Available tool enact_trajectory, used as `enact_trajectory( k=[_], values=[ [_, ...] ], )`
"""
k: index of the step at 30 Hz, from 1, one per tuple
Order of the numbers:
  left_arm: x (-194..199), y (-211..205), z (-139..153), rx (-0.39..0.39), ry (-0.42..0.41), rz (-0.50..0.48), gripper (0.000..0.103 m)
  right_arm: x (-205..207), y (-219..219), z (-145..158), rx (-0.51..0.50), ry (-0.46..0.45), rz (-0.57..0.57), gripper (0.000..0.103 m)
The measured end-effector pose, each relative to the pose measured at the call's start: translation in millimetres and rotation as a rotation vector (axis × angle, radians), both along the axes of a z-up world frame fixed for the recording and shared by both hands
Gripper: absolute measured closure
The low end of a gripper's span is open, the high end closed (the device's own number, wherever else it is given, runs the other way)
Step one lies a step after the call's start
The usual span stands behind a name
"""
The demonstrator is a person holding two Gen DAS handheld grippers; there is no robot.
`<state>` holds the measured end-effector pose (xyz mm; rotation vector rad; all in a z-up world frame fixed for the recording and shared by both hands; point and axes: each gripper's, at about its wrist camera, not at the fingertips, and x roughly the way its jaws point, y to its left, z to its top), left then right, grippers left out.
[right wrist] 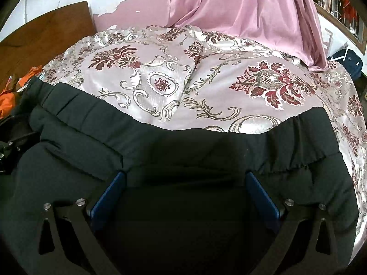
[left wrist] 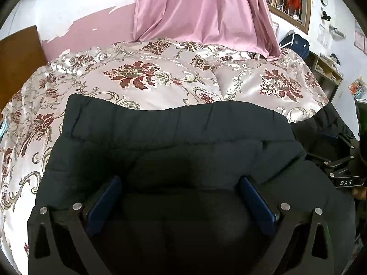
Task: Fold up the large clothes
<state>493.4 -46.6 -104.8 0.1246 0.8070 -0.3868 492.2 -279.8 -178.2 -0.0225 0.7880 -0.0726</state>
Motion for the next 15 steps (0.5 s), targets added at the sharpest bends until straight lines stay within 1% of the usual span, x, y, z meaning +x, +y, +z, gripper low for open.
enact_trajectory(
  k=[4, 7, 15],
  values=[
    [-0.8, -1.9, -2.2, 0.008, -0.013, 0.004, 0.0, -2.4, 1.5, -3.5, -0.011, -0.023, -0.004, 0.001],
    [-3.6, -6.1, -3.6, 0.036, -0.03, 0.008, 0.0, -3.1, 1.9, -3.5, -0.014, -0.025, -0.007, 0.001],
    [-6.7, -6.7, -5.6, 0.049, -0.044, 0.013, 0.0, -3.9, 2.6, -3.8, -0.025, -0.024, -0.01, 0.001]
  ],
)
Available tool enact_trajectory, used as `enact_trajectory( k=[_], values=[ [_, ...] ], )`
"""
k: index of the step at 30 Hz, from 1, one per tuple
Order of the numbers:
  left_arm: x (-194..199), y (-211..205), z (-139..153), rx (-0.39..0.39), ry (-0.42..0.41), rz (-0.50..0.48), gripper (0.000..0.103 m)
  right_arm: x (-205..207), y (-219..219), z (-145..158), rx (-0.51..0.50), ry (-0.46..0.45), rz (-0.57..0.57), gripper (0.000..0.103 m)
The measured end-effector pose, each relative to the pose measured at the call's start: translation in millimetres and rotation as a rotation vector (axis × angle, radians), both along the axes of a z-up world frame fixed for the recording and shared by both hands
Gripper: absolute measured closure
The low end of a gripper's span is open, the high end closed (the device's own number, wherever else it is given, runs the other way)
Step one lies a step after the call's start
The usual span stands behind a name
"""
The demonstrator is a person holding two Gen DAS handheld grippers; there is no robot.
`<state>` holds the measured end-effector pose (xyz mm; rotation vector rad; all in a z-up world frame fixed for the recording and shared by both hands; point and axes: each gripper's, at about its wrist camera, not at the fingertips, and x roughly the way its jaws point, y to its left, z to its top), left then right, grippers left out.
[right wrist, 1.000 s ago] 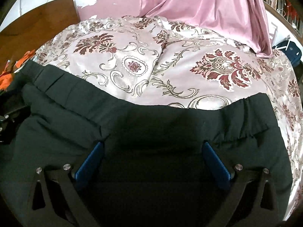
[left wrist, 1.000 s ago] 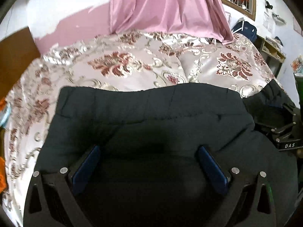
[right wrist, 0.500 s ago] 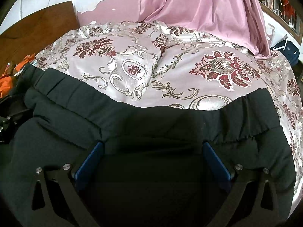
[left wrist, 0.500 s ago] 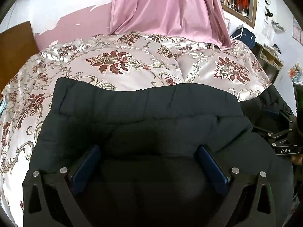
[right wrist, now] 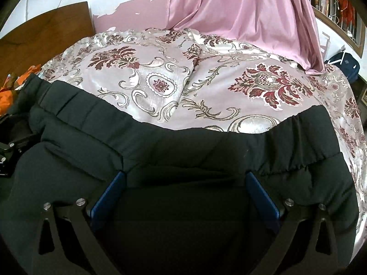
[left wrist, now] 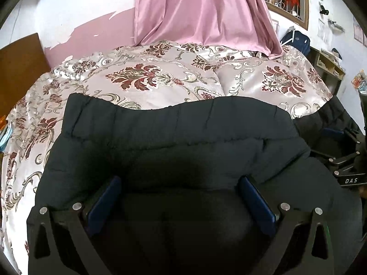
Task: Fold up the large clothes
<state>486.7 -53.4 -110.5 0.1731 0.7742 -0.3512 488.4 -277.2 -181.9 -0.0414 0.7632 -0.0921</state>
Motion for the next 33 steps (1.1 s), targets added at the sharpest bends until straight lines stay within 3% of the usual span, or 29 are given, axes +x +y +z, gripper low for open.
enact_trajectory(
  k=[12, 19, 26, 29, 31, 33],
  values=[
    [-2, 2, -1, -0.013, -0.024, -0.004, 0.0, -3, 2, -1, -0.003, -0.02, -0.012, 0.001],
    [-20, 4, 3, -0.001, -0.108, -0.007, 0.0, -20, 4, 6, -0.012, -0.066, -0.032, 0.001],
    [-51, 22, 24, -0.029, -0.196, 0.048, 0.0, -70, 8, 21, -0.092, -0.198, -0.112, 0.001],
    [-68, 44, 45, -0.078, -0.241, 0.079, 0.0, -102, 12, 40, -0.178, -0.316, -0.157, 0.001],
    [-72, 59, 58, -0.097, -0.233, 0.103, 0.0, -122, 8, 54, -0.204, -0.38, -0.16, 0.001],
    [-69, 71, 65, -0.101, -0.208, 0.124, 0.0, -131, -1, 62, -0.218, -0.383, -0.152, 0.001]
  ],
)
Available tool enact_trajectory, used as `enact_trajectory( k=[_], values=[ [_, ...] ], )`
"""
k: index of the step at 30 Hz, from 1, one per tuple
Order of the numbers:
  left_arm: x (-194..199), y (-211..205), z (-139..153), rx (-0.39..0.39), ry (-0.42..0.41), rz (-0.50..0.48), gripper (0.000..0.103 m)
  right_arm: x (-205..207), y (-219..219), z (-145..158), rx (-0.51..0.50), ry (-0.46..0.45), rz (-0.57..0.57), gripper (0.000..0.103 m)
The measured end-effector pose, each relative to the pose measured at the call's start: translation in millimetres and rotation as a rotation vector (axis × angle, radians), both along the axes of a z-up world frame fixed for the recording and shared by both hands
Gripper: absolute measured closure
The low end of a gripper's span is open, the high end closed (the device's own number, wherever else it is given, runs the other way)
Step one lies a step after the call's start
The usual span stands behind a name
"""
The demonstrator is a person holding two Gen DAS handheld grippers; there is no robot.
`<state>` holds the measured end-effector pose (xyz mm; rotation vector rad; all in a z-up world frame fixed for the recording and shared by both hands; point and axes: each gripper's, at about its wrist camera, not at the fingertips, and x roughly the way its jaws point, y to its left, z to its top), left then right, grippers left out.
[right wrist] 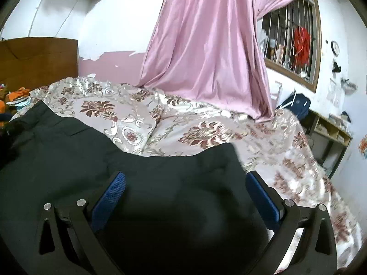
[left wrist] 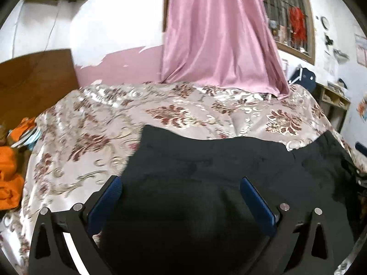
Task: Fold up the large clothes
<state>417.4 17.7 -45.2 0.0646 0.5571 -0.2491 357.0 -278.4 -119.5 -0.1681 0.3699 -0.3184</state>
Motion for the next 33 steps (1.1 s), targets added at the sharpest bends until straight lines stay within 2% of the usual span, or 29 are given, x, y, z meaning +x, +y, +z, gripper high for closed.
enact_trajectory(
  k=[3, 5, 7, 10, 12, 13, 19, 23, 26, 33],
  values=[
    [11, 18, -2, 0.023, 0.092, 0.032, 0.0, -5, -18, 5, 0.014, 0.05, -0.003, 0.001],
    [21, 27, -15, 0.064, 0.167, 0.06, 0.0, -9, -36, 6, 0.071, 0.078, -0.02, 0.001],
    [27, 36, -30, 0.069, 0.228, 0.078, 0.0, -14, -55, 2, 0.141, 0.08, -0.05, 0.001],
    [36, 57, -55, -0.08, 0.344, 0.065, 0.0, -23, -82, -13, 0.246, 0.087, -0.103, 0.001],
    [39, 70, -63, -0.189, 0.381, 0.068, 0.0, -25, -99, -26, 0.328, 0.11, -0.125, 0.001],
    [40, 73, -65, -0.211, 0.383, 0.061, 0.0, -25, -103, -33, 0.344, 0.118, -0.125, 0.001],
    [34, 72, -71, -0.204, 0.355, 0.015, 0.0, -19, -117, -66, 0.447, 0.144, -0.068, 0.001],
    [26, 72, -76, -0.219, 0.294, 0.01, 0.0, -19, -129, -80, 0.551, 0.131, -0.019, 0.001],
    [24, 71, -75, -0.206, 0.272, 0.011, 0.0, -19, -129, -86, 0.555, 0.111, -0.007, 0.001],
    [27, 74, -75, -0.21, 0.278, 0.004, 0.0, -18, -132, -90, 0.569, 0.1, 0.007, 0.001]
  ],
)
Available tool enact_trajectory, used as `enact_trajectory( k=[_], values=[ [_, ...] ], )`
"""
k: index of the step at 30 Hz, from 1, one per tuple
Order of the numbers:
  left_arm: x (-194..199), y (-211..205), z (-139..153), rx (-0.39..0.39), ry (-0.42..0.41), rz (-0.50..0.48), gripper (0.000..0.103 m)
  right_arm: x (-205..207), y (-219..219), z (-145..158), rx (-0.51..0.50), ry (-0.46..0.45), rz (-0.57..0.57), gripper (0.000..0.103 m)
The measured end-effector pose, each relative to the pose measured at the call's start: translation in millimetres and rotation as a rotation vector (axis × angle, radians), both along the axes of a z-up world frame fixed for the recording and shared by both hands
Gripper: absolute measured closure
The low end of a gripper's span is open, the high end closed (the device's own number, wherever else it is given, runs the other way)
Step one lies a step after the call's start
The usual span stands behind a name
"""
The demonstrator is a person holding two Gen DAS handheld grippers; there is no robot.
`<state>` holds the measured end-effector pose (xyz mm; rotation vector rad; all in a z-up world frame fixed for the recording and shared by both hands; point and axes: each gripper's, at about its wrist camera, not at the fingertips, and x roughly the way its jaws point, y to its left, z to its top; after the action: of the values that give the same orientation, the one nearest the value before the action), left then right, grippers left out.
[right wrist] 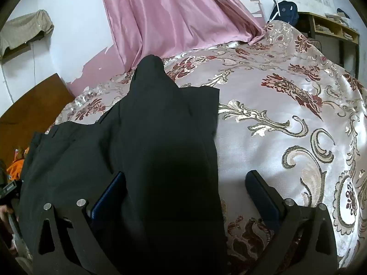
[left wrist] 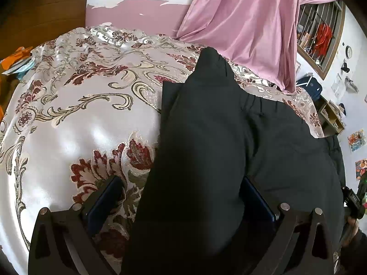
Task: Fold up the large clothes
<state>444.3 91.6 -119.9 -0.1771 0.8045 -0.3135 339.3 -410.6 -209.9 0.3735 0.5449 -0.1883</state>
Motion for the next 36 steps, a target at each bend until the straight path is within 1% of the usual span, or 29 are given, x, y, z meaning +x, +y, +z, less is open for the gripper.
enact_trajectory(
  k=[3, 6, 7, 10, 11, 12, 14, 15, 16, 17, 18, 19, 20, 21, 23, 24, 25, 26, 28, 29, 31, 33, 36],
  values=[
    [0, 1, 0, -0.003, 0.011, -0.005, 0.0, 0, 0, 0, 0.004, 0.005, 0.005, 0.001],
    [4, 3, 1, -0.015, 0.049, -0.004, 0.0, 1, 1, 2, 0.014, 0.028, 0.016, 0.001],
    [7, 3, 2, -0.017, 0.076, -0.005, 0.0, 3, 0, 3, 0.019, 0.04, 0.019, 0.001],
    [19, 4, 6, -0.023, 0.178, -0.016, 0.0, 12, -3, 10, 0.068, 0.129, 0.032, 0.001],
    [25, 4, 7, -0.02, 0.226, -0.025, 0.0, 15, -4, 13, 0.089, 0.152, 0.04, 0.001],
    [29, 3, 8, -0.017, 0.256, -0.032, 0.0, 17, -5, 16, 0.106, 0.169, 0.052, 0.002],
    [31, 0, 9, -0.007, 0.291, -0.046, 0.0, 20, -1, 20, 0.136, 0.189, 0.078, 0.013],
    [31, -2, 9, -0.007, 0.303, -0.051, 0.0, 21, 1, 20, 0.151, 0.198, 0.091, 0.016],
    [29, -3, 9, -0.009, 0.311, -0.048, 0.003, 23, 4, 20, 0.169, 0.208, 0.103, 0.021],
    [27, -4, 9, -0.02, 0.316, -0.043, 0.01, 23, 6, 19, 0.181, 0.217, 0.108, 0.027],
    [25, -3, 9, -0.041, 0.322, -0.039, 0.015, 23, 10, 19, 0.183, 0.225, 0.107, 0.029],
    [23, -3, 10, -0.061, 0.326, -0.037, 0.027, 22, 12, 20, 0.178, 0.23, 0.107, 0.035],
    [20, -2, 10, -0.107, 0.337, -0.04, 0.04, 21, 14, 20, 0.175, 0.231, 0.111, 0.043],
    [18, -1, 10, -0.129, 0.345, -0.033, 0.044, 21, 13, 21, 0.178, 0.229, 0.112, 0.047],
    [13, 2, 11, -0.166, 0.35, -0.019, 0.062, 16, 13, 22, 0.217, 0.218, 0.12, 0.066],
    [11, 2, 13, -0.171, 0.345, -0.016, 0.065, 13, 13, 25, 0.241, 0.208, 0.126, 0.07],
    [7, 2, 18, -0.18, 0.337, -0.011, 0.072, 12, 11, 24, 0.248, 0.202, 0.13, 0.077],
    [4, 1, 23, -0.19, 0.333, -0.002, 0.076, 8, 11, 30, 0.262, 0.186, 0.141, 0.083],
    [-1, 3, 32, -0.201, 0.324, 0.01, 0.08, 2, 14, 43, 0.265, 0.143, 0.159, 0.088],
    [-4, 0, 39, -0.205, 0.313, 0.01, 0.082, -3, 18, 51, 0.249, 0.119, 0.172, 0.09],
    [-11, -4, 49, -0.218, 0.301, -0.002, 0.084, -10, 25, 68, 0.204, 0.079, 0.197, 0.091],
    [-17, -10, 57, -0.236, 0.296, -0.023, 0.084, -19, 37, 92, 0.141, 0.025, 0.223, 0.092],
    [-26, -22, 70, -0.268, 0.281, -0.052, 0.084, -39, 42, 124, 0.067, -0.046, 0.233, 0.092]
  ],
)
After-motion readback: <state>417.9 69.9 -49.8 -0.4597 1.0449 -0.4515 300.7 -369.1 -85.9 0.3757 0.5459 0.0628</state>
